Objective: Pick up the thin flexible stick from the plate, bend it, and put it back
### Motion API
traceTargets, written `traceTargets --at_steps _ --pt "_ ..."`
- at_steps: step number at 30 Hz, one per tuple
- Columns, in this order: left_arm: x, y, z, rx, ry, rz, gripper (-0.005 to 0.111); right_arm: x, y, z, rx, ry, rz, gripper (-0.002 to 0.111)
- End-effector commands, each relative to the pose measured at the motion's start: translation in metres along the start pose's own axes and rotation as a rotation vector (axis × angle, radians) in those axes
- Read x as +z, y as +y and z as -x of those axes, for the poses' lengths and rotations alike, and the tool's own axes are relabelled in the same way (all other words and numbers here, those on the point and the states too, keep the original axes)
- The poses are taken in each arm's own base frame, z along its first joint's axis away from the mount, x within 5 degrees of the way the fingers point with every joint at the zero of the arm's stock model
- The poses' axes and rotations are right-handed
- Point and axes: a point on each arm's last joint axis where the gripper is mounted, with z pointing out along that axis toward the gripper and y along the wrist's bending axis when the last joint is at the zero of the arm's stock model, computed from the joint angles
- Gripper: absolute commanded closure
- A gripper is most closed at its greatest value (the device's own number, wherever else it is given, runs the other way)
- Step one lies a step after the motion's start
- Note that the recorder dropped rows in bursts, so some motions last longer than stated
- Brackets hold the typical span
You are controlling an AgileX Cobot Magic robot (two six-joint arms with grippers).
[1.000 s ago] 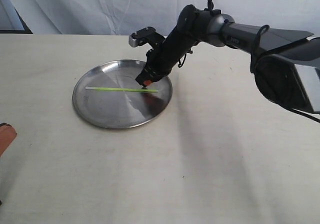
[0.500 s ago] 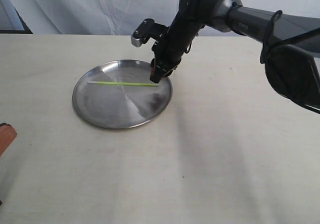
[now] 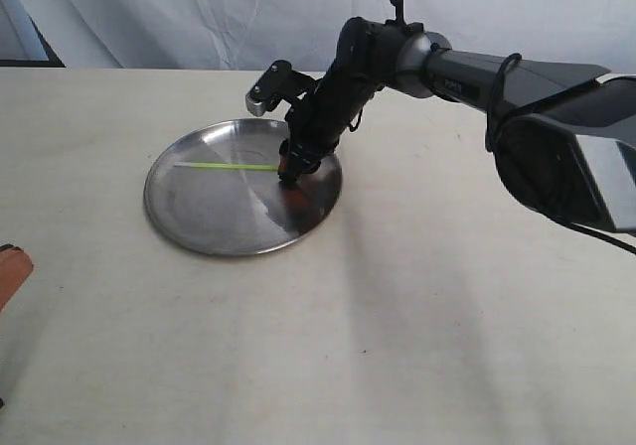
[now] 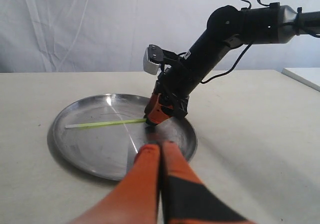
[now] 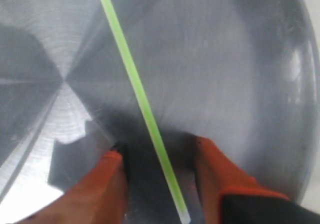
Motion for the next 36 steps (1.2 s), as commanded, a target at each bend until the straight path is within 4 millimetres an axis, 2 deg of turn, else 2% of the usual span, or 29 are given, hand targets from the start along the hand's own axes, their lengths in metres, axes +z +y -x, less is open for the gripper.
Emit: traceTargets --at_steps 1,4,9,12,18,32,36 --pt "0.0 0.001 -0.001 0.001 0.006 0.003 0.107 0.001 -0.002 -0.004 -0.023 0.034 -0.016 0.063" --pt "0.0 0.001 -0.001 0.001 0.006 0.003 0.107 0.005 -0.001 -0.008 -0.023 0.049 -0.003 0.066" --pt "0.0 0.001 -0.001 0.001 0.006 0.003 0.107 0.016 0.002 -0.019 -0.038 0.121 0.035 0.096" --pt "0.0 0.001 -0.001 0.001 0.006 0.003 0.107 0.018 0.005 -0.023 -0.026 0.146 0.067 0.109" --pt "0.0 0.001 -0.001 0.001 0.006 0.003 0.107 0.012 0.004 -0.019 0.032 0.142 0.053 0.109" --pt "0.0 0.001 -0.001 0.001 0.006 0.003 0.107 -0.036 0.005 0.005 0.067 0.094 0.03 0.109" --pt "0.0 0.001 -0.001 0.001 0.006 0.003 0.107 -0.042 0.008 0.006 0.071 0.107 0.055 0.109"
